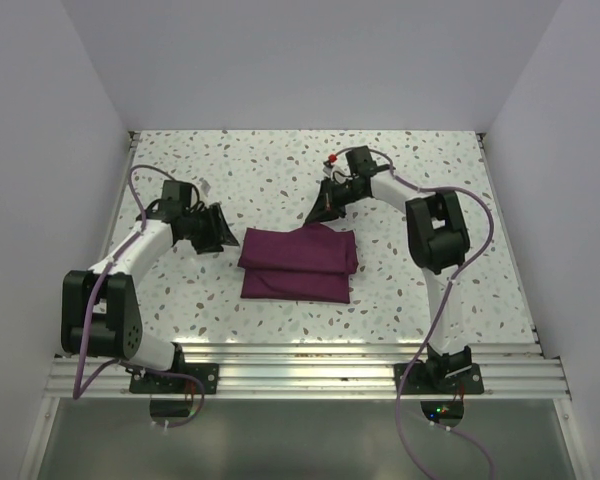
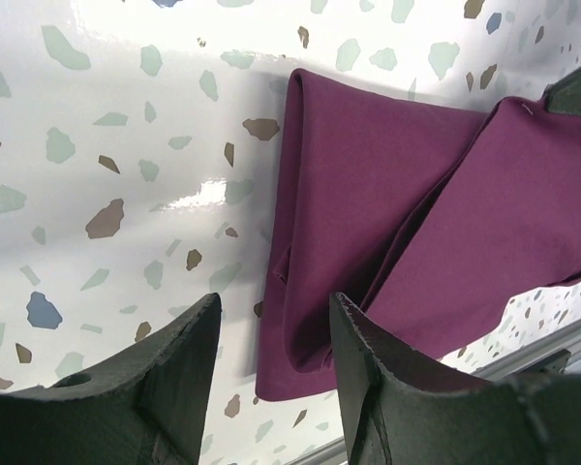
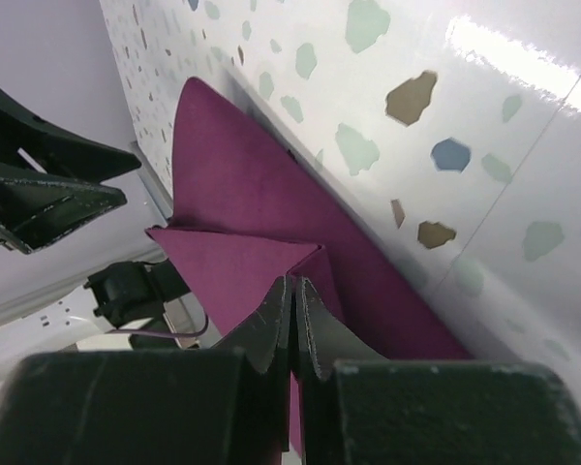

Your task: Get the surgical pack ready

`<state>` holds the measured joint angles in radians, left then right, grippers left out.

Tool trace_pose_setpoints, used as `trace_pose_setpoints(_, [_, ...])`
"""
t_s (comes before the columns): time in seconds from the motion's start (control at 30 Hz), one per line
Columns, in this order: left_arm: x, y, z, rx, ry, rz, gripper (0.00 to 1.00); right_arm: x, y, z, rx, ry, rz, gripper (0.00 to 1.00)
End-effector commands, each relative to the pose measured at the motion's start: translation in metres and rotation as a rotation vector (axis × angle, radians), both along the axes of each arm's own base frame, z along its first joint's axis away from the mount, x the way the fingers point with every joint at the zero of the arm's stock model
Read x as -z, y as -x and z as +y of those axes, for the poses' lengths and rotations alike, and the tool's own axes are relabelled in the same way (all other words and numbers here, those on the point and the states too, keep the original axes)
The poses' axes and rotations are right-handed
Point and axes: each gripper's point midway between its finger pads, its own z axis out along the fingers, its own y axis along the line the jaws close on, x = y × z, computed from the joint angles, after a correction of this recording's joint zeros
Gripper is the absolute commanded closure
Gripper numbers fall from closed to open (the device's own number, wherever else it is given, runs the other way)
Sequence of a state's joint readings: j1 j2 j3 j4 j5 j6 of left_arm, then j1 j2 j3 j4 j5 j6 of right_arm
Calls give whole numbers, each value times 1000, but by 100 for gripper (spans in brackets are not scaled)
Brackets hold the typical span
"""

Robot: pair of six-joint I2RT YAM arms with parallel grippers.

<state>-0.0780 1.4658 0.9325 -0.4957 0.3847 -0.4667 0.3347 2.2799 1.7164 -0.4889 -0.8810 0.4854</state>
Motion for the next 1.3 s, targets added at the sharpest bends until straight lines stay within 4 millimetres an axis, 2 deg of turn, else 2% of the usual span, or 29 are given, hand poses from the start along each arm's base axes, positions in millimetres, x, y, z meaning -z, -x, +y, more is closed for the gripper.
trace_pose_setpoints(0.0, [-32, -18, 7, -6, -20, -109, 47, -51, 13, 7, -25, -32, -77, 100])
trace_pose_setpoints(0.03, [-36, -20, 7, -9, -21, -119, 47, -53, 17, 6, -30, -24, -81, 100])
trace_pose_setpoints(0.07, [-38, -20, 8, -15, -22, -120, 47, -66, 24, 8, -40, -26, -103, 100])
trace_pose_setpoints(0.13, [-46, -23, 10, -27, -28, -138, 47, -71, 38, 6, -48, -24, -96, 100])
trace_pose_setpoints(0.23, [-56, -27, 14, -54, -32, -152, 47, -84, 70, 6, -76, -20, -93, 100])
trace_pose_setpoints(0.27, [-60, -27, 15, -66, -28, -156, 47, -89, 90, 5, -99, -17, -93, 100])
trace_pose_setpoints(0.33, [-65, -29, 16, -79, -14, -163, 47, -88, 115, 8, -134, -7, -85, 100])
trace_pose_setpoints(0.37, [-67, -28, 15, -81, -10, -162, 47, -78, 132, 4, -144, 9, -55, 100])
trace_pose_setpoints(0.43, [-70, -28, 15, -84, -2, -164, 47, -86, 152, 2, -159, 8, -73, 100])
trace_pose_setpoints(0.47, [-72, -27, 14, -87, 4, -165, 47, -74, 170, -1, -172, 27, -41, 100])
trace_pose_setpoints(0.53, [-71, -25, 12, -87, 15, -158, 47, -76, 189, -1, -194, 29, -56, 100])
trace_pose_setpoints(0.57, [-73, -23, 13, -93, 21, -161, 47, -65, 201, -7, -198, 50, -31, 100])
trace_pose_setpoints(0.63, [-68, -17, 11, -93, 28, -147, 47, -61, 215, -9, -212, 58, -23, 100])
trace_pose_setpoints(0.77, [-58, -2, 9, -91, 43, -113, 47, -33, 245, -22, -221, 101, 46, 100])
trace_pose_setpoints(0.83, [-49, 7, 10, -92, 40, -92, 47, -22, 258, -24, -247, 115, 89, 92])
trace_pose_setpoints(0.93, [-44, 14, 10, -88, 40, -79, 47, -8, 277, -30, -306, 144, 160, 70])
trace_pose_setpoints(1.0, [-42, 17, 7, -78, 50, -72, 47, -10, 277, -32, -330, 156, 155, 58])
trace_pose_setpoints(1.03, [-43, 17, 6, -71, 55, -74, 47, -9, 275, -39, -340, 206, 136, 55])
trace_pose_setpoints(1.07, [-43, 17, 4, -57, 67, -73, 47, -22, 260, -35, -329, 215, 62, 46])
trace_pose_setpoints(1.13, [-48, 14, -3, -21, 100, -95, 47, -30, 236, -41, -272, 281, -13, 36])
trace_pose_setpoints(1.17, [-49, 15, -11, 14, 140, -90, 47, -46, 219, -37, -242, 268, -65, 33])
trace_pose_setpoints(1.27, [-43, 15, -21, 62, 185, -66, 49, -58, 181, -49, -101, 296, -94, 36])
